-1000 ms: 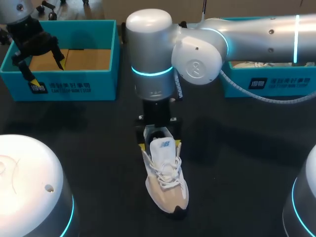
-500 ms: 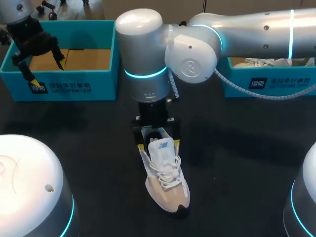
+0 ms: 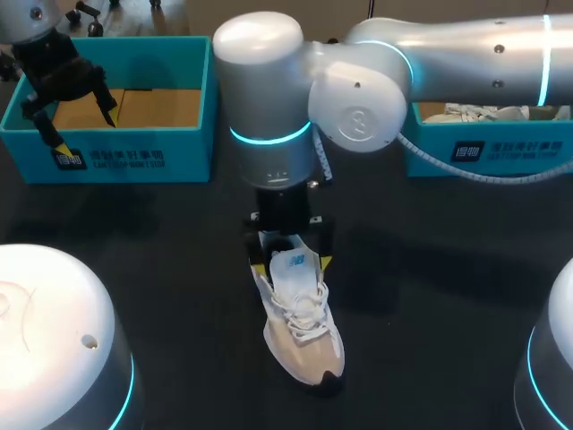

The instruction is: Take the shoe out of the shoebox, open the shoe tongue, remove and reinsert the insole, then place the shoe into the shoebox

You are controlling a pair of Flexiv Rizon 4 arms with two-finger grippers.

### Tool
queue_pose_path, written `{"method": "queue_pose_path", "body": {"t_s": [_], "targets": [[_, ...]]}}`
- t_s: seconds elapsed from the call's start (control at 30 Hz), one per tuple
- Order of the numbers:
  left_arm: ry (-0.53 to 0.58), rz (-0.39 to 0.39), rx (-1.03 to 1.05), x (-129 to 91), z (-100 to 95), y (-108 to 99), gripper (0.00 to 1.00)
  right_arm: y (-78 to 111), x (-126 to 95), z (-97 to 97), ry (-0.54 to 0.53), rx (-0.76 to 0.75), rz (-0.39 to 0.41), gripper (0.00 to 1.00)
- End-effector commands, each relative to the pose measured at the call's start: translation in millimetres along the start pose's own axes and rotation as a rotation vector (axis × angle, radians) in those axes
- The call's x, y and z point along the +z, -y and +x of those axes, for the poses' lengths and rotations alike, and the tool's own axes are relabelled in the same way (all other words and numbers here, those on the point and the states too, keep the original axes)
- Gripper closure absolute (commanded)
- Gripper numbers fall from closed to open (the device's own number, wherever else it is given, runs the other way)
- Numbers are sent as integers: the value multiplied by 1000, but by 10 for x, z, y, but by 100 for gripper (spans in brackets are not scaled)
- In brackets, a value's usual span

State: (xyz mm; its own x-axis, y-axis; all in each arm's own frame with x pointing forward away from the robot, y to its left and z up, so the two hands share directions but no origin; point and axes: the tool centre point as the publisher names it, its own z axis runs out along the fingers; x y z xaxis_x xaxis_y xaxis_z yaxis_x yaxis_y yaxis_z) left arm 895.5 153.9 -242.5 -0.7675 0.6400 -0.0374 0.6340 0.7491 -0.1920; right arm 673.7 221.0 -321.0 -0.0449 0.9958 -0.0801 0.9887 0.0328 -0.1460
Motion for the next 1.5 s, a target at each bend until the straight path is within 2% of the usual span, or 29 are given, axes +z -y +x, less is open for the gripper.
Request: {"method": "queue_pose_path", "body": {"t_s": [0.03, 0.6, 0.67, 0.7, 0.73, 0.77, 0.83, 0.87, 1.0, 1.3, 1.5], "targets": [[-1, -2, 1, -3, 2, -2, 0, 142, -22, -108, -26, 5, -17, 0], [-1, -2, 1, -3, 2, -2, 0, 510, -171, -36, -103, -56, -25, 1], [-1, -2, 1, -3, 2, -2, 0, 546, -173, -21, -104, -73, -25, 24], [-1, -2, 1, -3, 2, -2, 0, 565, -164, -17, -105, -85, -27, 40], [-1, -2, 1, -3, 2, -2, 0, 582, -154, -12, -101, -102, -28, 51], [-1, -2, 1, -3, 2, -2, 0, 599, -144, -5, -94, -107, -24, 54], [-1, -2, 1, -3, 2, -2, 0, 630, -132, -1, -86, -128, -26, 68], [-1, -2, 1, -3, 2, -2, 0, 645, -134, 6, -79, -143, -31, 70], [-1, -2, 1, -3, 2, -2, 0, 619, -135, 26, -62, -167, -28, 73], [-1, -2, 1, -3, 2, -2, 0, 338, -90, 88, -16, -190, -54, 77], [-1, -2, 1, -3, 2, -2, 0, 139, 50, 44, -5, -167, -33, 74]]}}
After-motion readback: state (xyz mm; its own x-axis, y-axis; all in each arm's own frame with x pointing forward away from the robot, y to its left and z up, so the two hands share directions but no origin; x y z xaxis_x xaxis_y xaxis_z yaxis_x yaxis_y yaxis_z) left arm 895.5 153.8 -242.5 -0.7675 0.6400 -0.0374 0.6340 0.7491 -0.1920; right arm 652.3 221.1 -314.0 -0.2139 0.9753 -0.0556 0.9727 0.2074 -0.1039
